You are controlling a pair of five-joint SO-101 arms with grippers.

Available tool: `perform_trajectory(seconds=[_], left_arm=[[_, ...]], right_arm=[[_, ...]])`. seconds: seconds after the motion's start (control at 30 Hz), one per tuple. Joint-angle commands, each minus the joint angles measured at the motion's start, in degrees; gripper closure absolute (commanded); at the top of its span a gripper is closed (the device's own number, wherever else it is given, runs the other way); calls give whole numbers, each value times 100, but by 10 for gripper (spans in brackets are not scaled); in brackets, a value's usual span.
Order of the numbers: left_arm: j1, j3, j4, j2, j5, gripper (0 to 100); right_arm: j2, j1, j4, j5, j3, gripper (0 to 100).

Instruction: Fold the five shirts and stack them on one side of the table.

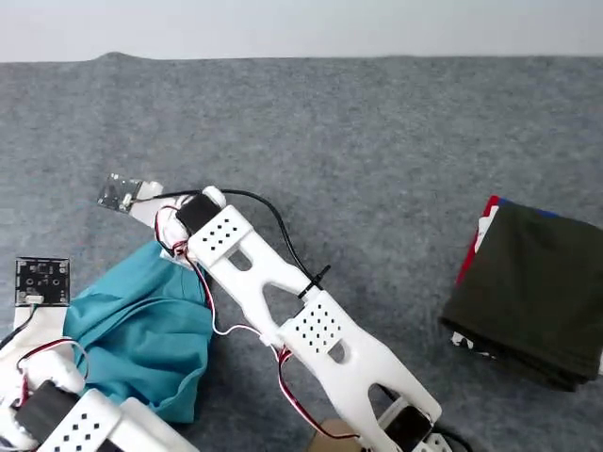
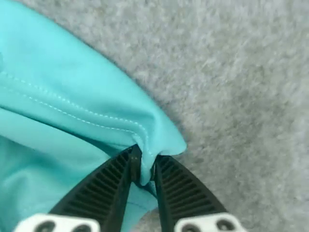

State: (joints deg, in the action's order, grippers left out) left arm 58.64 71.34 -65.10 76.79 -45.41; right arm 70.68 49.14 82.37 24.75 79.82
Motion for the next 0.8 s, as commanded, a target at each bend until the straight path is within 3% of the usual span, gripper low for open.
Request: perform_trajectory(seconds=[0.0, 0.13, 0.33, 0.53, 0.77], left_arm=[[-9, -189, 554, 70, 0, 995], [-149, -681, 967, 70, 501, 995], [-1029, -1508, 1477, 70, 1301, 995], [-1952, -2211, 2224, 70, 1626, 995], [-2453, -2536, 3789, 26, 1679, 995]], right_arm=[[-444, -418, 110, 114, 738, 987], [-708, -857, 295, 132, 1380, 987], [-1508, -1543, 462, 360, 1662, 987], [-2598, -2158, 426, 378, 1653, 987], [-3521, -2738, 435, 747, 1653, 987]])
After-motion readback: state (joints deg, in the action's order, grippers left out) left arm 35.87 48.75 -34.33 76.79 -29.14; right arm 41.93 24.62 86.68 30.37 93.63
